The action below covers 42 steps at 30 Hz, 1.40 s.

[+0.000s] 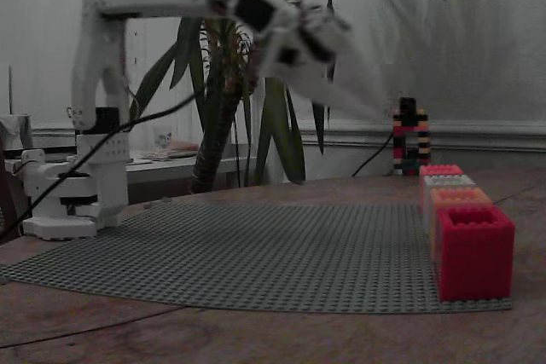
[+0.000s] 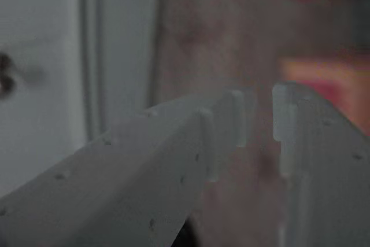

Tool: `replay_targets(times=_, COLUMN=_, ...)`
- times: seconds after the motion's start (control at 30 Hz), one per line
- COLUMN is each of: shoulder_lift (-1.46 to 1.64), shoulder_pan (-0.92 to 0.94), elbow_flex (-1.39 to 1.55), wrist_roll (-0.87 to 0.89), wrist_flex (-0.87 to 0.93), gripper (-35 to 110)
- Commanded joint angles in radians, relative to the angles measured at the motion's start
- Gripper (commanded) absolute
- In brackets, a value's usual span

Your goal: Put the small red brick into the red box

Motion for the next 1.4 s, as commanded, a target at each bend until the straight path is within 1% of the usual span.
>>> replay_targets(times=0.0, shoulder_lift=0.354, shoulder_pan=-0.052, elbow_flex=0.348, wrist_roll=-0.014, wrist_flex=0.025, gripper=0)
replay_targets(times=0.2, shoulder_lift=0.664, shoulder_pan=-0.132, elbow_flex=0.709, wrist_roll=0.040, wrist_flex=0.100, gripper=0)
replay_targets(times=0.4, shoulder_lift=0.954, shoulder_pan=-0.170, elbow_flex=0.919, wrist_roll=0.094, wrist_flex=0.252, gripper=0)
replay_targets(times=0.57, shoulder_lift=1.155, shoulder_pan=-0.181, elbow_flex=0.977, wrist_roll=0.107, wrist_flex=0.426, gripper=0)
replay_targets(times=0.87, shoulder_lift=1.387, shoulder_pan=-0.215, elbow_flex=1.077, wrist_roll=0.133, wrist_flex=0.620, gripper=0)
replay_targets(times=1.2, shoulder_lift=1.522, shoulder_pan=-0.219, elbow_flex=1.104, wrist_roll=0.163, wrist_flex=0.692, gripper=0)
replay_targets(times=1.37, shoulder_lift=1.539, shoulder_pan=-0.219, elbow_flex=1.109, wrist_roll=0.176, wrist_flex=0.695, gripper=0)
